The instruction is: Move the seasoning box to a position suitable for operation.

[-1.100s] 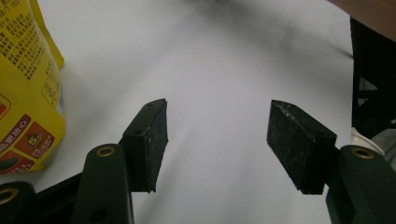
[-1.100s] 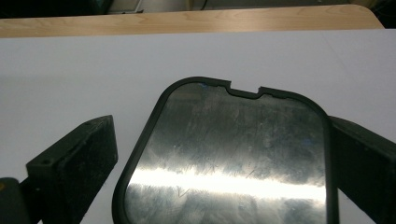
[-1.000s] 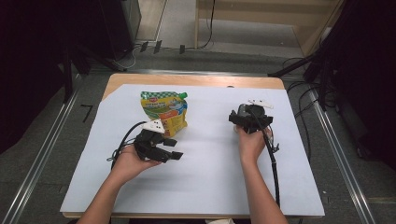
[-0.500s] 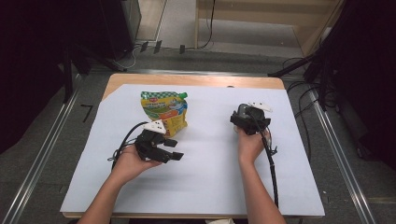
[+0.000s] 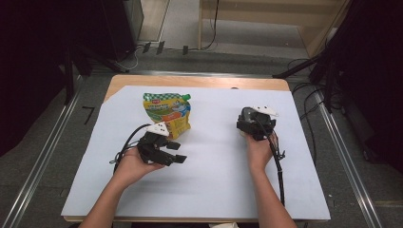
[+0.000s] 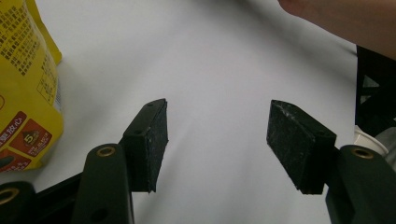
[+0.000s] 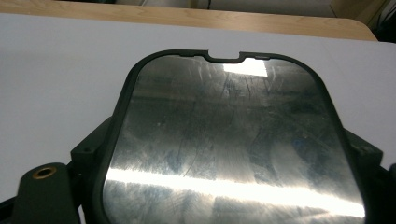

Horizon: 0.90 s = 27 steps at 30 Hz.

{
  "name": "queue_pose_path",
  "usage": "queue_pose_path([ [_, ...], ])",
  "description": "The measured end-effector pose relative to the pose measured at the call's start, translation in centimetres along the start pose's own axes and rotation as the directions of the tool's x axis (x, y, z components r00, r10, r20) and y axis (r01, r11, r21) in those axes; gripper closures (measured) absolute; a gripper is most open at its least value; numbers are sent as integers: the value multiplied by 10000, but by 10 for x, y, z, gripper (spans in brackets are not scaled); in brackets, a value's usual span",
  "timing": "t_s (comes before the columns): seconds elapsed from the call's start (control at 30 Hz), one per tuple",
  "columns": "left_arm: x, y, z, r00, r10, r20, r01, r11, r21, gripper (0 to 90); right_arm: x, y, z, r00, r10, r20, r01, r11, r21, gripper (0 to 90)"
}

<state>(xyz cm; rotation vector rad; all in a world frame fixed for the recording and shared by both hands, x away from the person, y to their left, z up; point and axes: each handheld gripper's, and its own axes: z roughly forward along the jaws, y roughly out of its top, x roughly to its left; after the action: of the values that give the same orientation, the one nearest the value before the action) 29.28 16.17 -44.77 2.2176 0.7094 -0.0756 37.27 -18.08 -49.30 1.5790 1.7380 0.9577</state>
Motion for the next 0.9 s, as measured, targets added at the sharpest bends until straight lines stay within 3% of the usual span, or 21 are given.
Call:
queue_pose_path([
  [0.2, 0, 0, 0, 10000, -8, -6, 8, 10000, -20, 393, -7, 2, -4, 9990, 165, -405, -163, 9999, 43, 169],
  [0.37, 0, 0, 0, 10000, -45, 28, 45, 10000, -29, 393, -11, 7, -12, 9973, 17, -732, -20, 10000, -35, 169],
  [0.53, 0, 0, 1, 10000, -30, 75, 30, 10000, -6, 393, -14, 11, -24, 9900, -473, -1332, 480, 9988, 25, 169],
  [0.6, 0, 0, 1, 10000, -44, 71, 44, 10000, -1, 393, -14, 11, -30, 9837, -705, -1653, 731, 9973, 95, 169],
  [0.67, 0, 0, 1, 10000, -53, 70, 53, 10000, 2, 393, -14, 11, -42, 9692, -1026, -2238, 1085, 9940, 140, 169],
  [0.7, 0, 0, 1, 10000, -64, 73, 64, 10000, -3, 393, -14, 11, -42, 9692, -1026, -2238, 1085, 9940, 140, 169],
  [0.77, 0, 0, 2, 9999, -78, 87, 78, 10000, 10, 393, -12, 9, -54, 9549, -1200, -2716, 1266, 9919, 67, 169],
  [0.8, 0, 0, 2, 9999, -78, 87, 78, 10000, 10, 393, -12, 9, -54, 9549, -1200, -2716, 1266, 9919, 67, 169],
  [0.9, -1, 0, 3, 9999, -36, 94, 35, 10000, 60, 393, -9, 6, -65, 9338, -1392, -3296, 1438, 9895, -107, 169],
])
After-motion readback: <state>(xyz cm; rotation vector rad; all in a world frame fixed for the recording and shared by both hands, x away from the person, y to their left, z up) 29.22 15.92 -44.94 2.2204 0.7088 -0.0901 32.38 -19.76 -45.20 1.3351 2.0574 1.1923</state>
